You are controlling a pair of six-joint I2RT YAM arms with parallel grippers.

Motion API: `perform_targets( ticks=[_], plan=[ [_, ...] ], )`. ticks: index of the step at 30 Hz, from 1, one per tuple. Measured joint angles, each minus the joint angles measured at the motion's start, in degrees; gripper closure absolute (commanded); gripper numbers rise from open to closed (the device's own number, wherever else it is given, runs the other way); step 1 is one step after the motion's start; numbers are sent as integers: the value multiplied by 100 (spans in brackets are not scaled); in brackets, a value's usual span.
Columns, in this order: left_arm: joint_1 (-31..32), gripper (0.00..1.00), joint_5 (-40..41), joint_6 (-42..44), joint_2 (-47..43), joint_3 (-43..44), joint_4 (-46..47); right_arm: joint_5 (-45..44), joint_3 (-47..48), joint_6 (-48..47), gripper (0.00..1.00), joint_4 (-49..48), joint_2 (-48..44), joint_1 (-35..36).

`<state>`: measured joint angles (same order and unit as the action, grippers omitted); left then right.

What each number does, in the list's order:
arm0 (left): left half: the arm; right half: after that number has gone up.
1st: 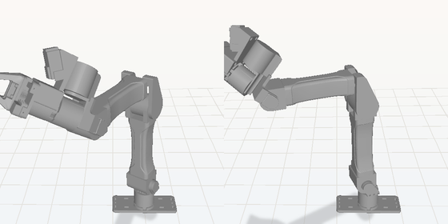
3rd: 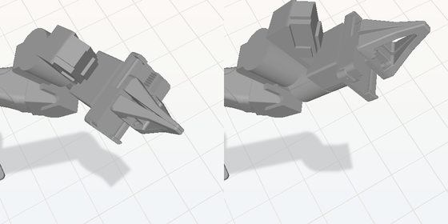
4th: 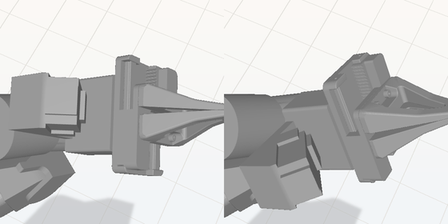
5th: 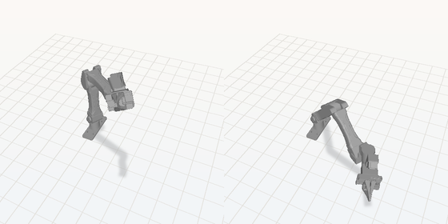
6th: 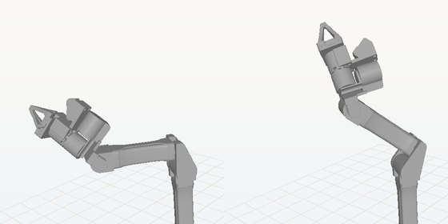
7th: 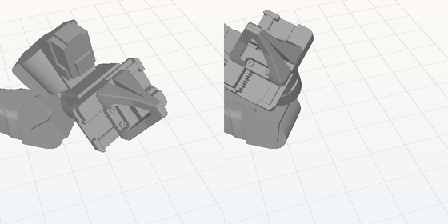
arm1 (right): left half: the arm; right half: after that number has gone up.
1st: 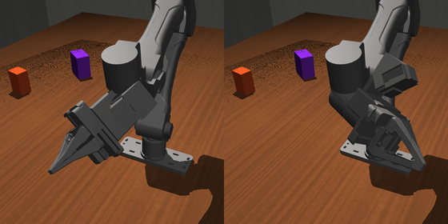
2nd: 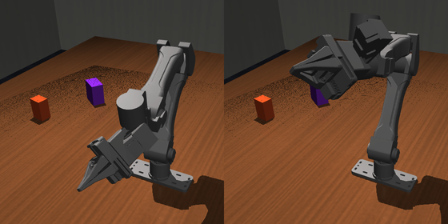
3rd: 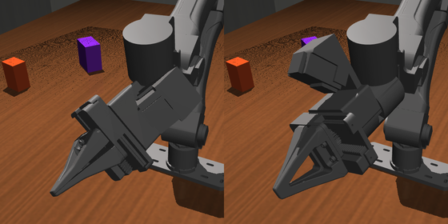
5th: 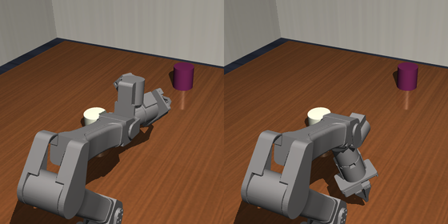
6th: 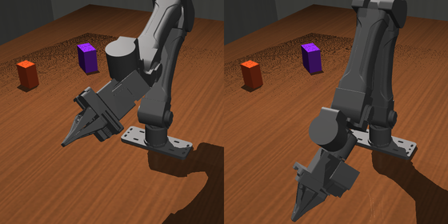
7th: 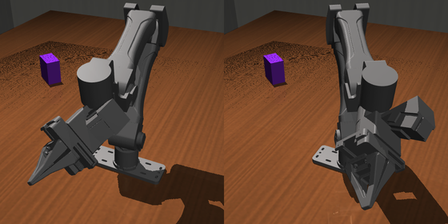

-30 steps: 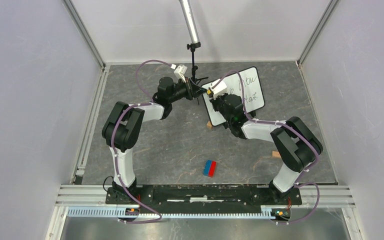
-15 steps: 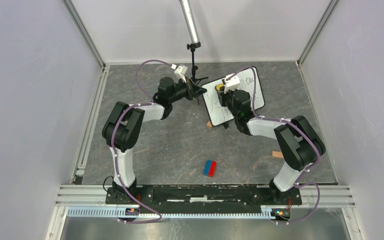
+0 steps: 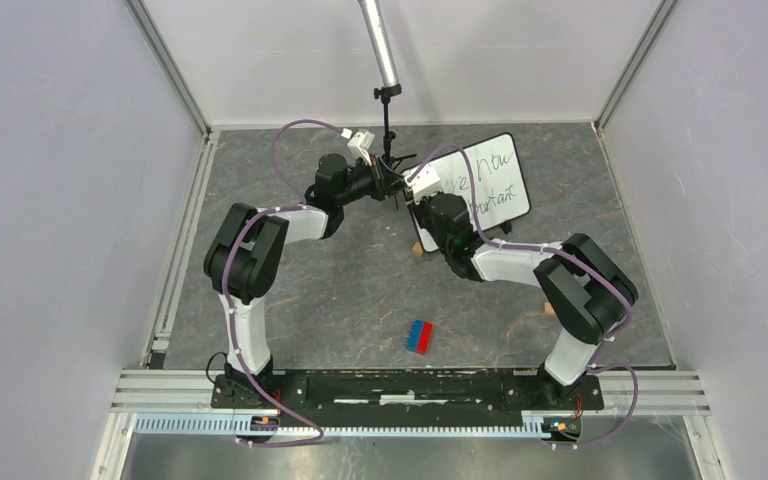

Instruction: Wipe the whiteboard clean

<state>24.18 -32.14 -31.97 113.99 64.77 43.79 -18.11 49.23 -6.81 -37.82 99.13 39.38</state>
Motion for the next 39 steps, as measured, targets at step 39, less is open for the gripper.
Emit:
perform_targets(
  ticks=[39],
  plan=[
    [7, 98, -57, 46, 0, 35, -39, -232, -704, 1207, 92, -647, -146, -240]
  ],
)
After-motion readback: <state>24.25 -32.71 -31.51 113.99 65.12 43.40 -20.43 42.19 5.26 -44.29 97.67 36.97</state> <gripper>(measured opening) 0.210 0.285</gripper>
